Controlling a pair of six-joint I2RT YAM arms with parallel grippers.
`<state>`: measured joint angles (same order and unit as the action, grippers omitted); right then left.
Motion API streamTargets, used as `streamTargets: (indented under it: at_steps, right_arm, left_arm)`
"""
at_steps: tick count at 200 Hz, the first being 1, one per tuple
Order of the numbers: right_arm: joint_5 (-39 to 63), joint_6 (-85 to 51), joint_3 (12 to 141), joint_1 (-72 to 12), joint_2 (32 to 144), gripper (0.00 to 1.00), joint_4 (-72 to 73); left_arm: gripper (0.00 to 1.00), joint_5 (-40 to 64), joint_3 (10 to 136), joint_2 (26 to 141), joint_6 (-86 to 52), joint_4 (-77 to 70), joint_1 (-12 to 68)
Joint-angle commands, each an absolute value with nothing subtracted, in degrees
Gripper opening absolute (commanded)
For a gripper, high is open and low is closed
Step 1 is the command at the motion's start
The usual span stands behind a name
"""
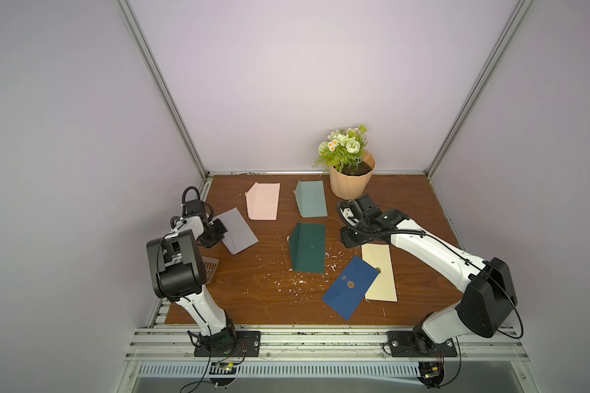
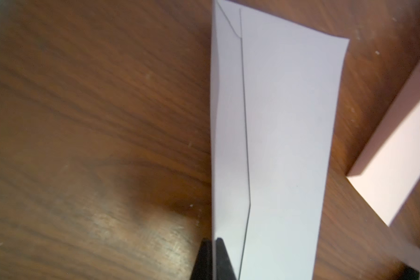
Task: Open the envelope
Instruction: Adjust the envelope at the center of the board.
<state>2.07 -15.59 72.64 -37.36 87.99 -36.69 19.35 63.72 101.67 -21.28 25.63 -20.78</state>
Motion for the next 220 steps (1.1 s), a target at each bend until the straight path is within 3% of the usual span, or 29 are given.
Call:
streamTargets:
  at_steps: [1, 24, 58, 121, 220]
  right_arm:
    - [4.61, -14.49, 74.16, -37.12, 88.23, 0.23, -36.83]
    - [4.96, -14.49, 74.68, -37.05, 88.77, 0.23, -36.74]
    - [3.99, -14.67, 75.27, -37.14, 88.68, 0.23, -37.26]
    - [2.26, -15.05, 75.99, -37.10, 88.84, 0.23, -37.09]
    - [1.34, -14.41, 76.73, -37.09, 90.11, 0.23, -36.30]
  left_arm:
    - [0.01, 29.05, 66.31, 101.12, -11.80, 30.95, -21.62]
    - [0.01, 31.01, 67.07, 103.33, -8.88, 35.55, -21.64]
    - [0.01, 24.35, 65.97, 102.45, -11.63, 37.64, -21.67]
    - [0.01, 19.19, 61.44, 93.65, -14.58, 38.51, -21.71]
    - [0.01, 21.99, 59.69, 85.61, -18.92, 42.11, -15.13]
